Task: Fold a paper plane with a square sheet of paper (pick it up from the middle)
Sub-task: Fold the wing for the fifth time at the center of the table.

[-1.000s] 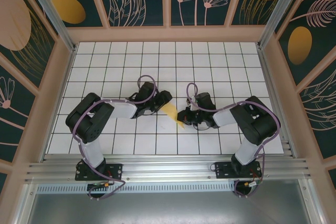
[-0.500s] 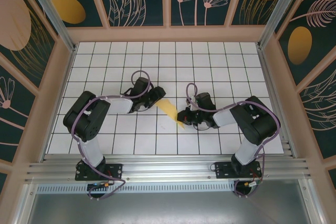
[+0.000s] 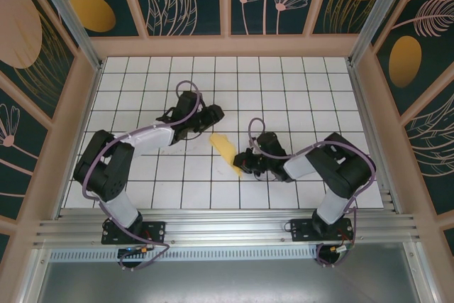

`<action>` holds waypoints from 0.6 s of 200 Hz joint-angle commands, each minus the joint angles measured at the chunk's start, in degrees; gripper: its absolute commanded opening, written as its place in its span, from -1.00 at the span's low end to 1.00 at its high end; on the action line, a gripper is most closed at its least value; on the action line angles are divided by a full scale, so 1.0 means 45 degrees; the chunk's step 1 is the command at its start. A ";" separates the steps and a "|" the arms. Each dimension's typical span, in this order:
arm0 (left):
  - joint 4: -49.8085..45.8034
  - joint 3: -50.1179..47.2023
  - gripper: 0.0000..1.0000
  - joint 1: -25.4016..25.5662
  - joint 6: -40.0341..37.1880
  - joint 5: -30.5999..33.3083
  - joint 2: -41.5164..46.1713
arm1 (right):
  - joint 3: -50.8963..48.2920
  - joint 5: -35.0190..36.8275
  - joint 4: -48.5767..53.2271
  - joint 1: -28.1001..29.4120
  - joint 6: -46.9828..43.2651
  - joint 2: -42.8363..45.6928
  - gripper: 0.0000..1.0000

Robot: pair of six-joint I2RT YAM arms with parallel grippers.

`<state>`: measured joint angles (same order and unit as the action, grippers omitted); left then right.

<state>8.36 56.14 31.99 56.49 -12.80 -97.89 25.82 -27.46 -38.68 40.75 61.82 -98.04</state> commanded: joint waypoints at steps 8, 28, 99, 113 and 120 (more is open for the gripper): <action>0.0054 0.0023 0.12 0.0846 -0.0009 -0.0666 0.0012 | -0.0257 0.1418 0.0268 0.0794 0.1867 -0.0596 -0.87; 0.0382 -0.0409 0.11 0.1279 0.0429 -0.0642 -0.0482 | -0.0095 0.1661 0.0516 0.0957 0.1933 -0.0540 -0.87; 0.1461 -0.1249 0.11 0.1790 0.1017 -0.0595 -0.1498 | -0.0041 0.1982 0.0496 0.1130 0.1955 -0.0760 -0.87; 0.1517 -0.1453 0.12 0.1796 0.1002 -0.0344 -0.1643 | -0.0055 0.1965 0.0537 0.1120 0.1927 -0.0731 -0.87; 0.1487 -0.1515 0.12 0.1798 0.0953 -0.0176 -0.1720 | -0.0054 0.1945 0.0606 0.1120 0.1856 -0.0703 -0.87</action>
<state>12.51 50.48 39.72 60.29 -14.94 -104.20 25.78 -20.34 -40.34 44.58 69.60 -98.04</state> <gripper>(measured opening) 0.557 0.068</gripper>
